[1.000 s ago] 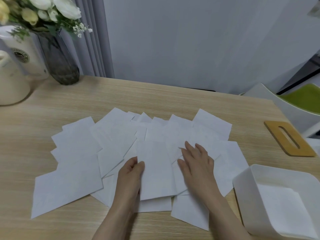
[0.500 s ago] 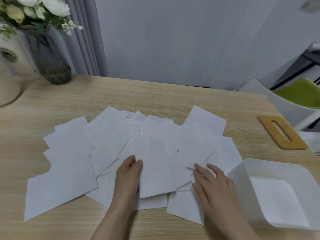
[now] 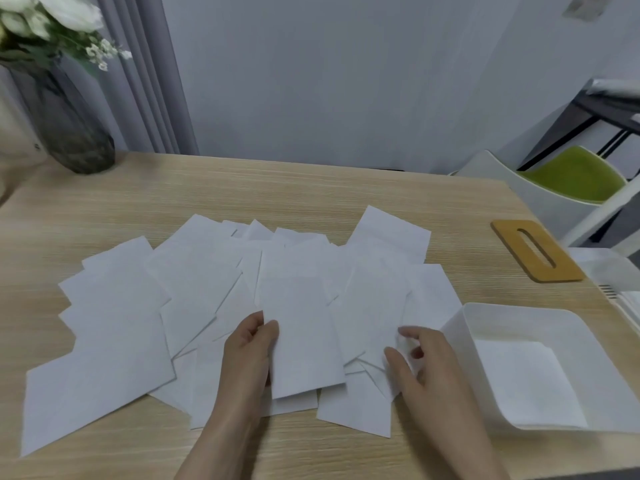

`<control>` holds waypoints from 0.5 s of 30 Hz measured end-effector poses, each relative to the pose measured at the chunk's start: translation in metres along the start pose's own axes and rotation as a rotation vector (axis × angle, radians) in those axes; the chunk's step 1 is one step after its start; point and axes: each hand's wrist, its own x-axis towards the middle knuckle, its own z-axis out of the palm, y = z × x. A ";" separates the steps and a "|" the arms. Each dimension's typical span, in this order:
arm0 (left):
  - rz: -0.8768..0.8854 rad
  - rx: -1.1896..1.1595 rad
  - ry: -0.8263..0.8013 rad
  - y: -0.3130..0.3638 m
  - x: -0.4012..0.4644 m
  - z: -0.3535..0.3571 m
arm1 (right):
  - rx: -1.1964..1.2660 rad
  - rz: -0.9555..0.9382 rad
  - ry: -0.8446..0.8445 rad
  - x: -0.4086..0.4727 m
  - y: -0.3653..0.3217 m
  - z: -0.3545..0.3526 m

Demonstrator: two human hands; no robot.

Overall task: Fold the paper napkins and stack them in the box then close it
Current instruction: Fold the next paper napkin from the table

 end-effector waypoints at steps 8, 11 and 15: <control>-0.007 0.023 -0.028 -0.003 0.000 0.001 | 0.374 0.356 0.040 0.031 -0.007 0.023; -0.018 0.021 -0.037 -0.004 0.000 0.001 | 0.408 0.383 0.077 0.033 -0.007 0.028; -0.019 0.023 -0.052 -0.004 0.000 0.001 | 0.441 0.370 0.123 0.036 -0.006 0.028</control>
